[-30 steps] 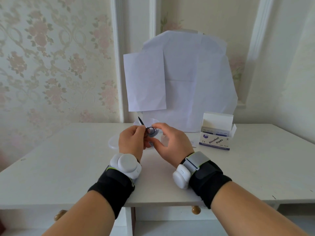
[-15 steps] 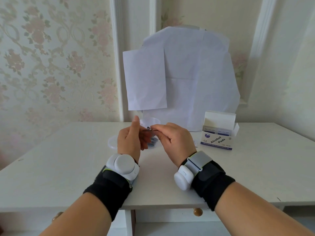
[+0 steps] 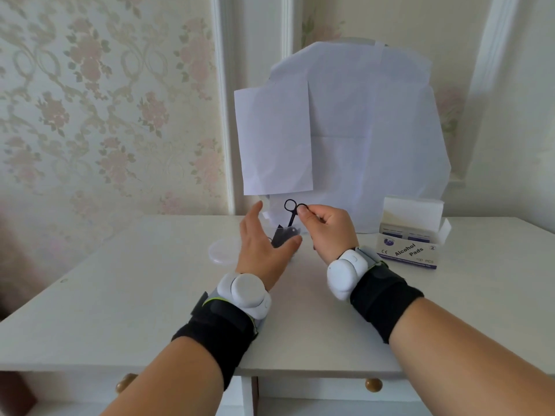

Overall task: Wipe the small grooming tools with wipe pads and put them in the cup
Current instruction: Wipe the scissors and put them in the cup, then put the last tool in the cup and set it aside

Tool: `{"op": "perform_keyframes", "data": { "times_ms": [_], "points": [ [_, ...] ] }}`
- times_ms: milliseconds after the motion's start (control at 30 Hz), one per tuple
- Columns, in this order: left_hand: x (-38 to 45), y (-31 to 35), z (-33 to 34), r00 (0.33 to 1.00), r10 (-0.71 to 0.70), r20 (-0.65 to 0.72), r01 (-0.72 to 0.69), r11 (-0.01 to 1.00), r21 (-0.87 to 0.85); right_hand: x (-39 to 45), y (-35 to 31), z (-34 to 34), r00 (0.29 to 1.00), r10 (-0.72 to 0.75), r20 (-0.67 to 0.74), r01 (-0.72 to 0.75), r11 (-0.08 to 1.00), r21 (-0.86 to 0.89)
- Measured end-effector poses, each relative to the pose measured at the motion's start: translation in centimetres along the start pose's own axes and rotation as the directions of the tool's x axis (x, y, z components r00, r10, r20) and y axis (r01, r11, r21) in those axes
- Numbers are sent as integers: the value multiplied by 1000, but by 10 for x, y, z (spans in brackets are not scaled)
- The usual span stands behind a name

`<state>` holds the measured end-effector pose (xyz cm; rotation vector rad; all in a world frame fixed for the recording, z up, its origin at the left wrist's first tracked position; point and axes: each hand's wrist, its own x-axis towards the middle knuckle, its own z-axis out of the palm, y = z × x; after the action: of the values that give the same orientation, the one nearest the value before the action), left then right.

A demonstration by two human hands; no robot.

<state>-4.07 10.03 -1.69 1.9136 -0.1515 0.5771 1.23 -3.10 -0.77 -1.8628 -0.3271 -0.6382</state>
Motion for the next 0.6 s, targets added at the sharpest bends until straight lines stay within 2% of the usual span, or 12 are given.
{"op": "perform_keyframes", "data": {
  "times_ms": [233, 467, 533, 600],
  "points": [
    [17, -19, 2, 997, -71, 32, 69, 996, 61, -4, 3, 8, 999, -6, 40, 10, 996, -88],
    [22, -26, 4, 997, -67, 36, 62, 992, 114, -9, -3, 5, 990, 100, 103, -107, 993, 58],
    [21, -27, 4, 998, -57, 38, 52, 992, 116, -9, -4, 2, 987, 123, 101, -131, 989, 68],
    [21, -27, 4, 998, -50, 44, 44, 992, 121, -6, -3, -4, 990, 133, 51, -133, 991, 4]
  ]
}}
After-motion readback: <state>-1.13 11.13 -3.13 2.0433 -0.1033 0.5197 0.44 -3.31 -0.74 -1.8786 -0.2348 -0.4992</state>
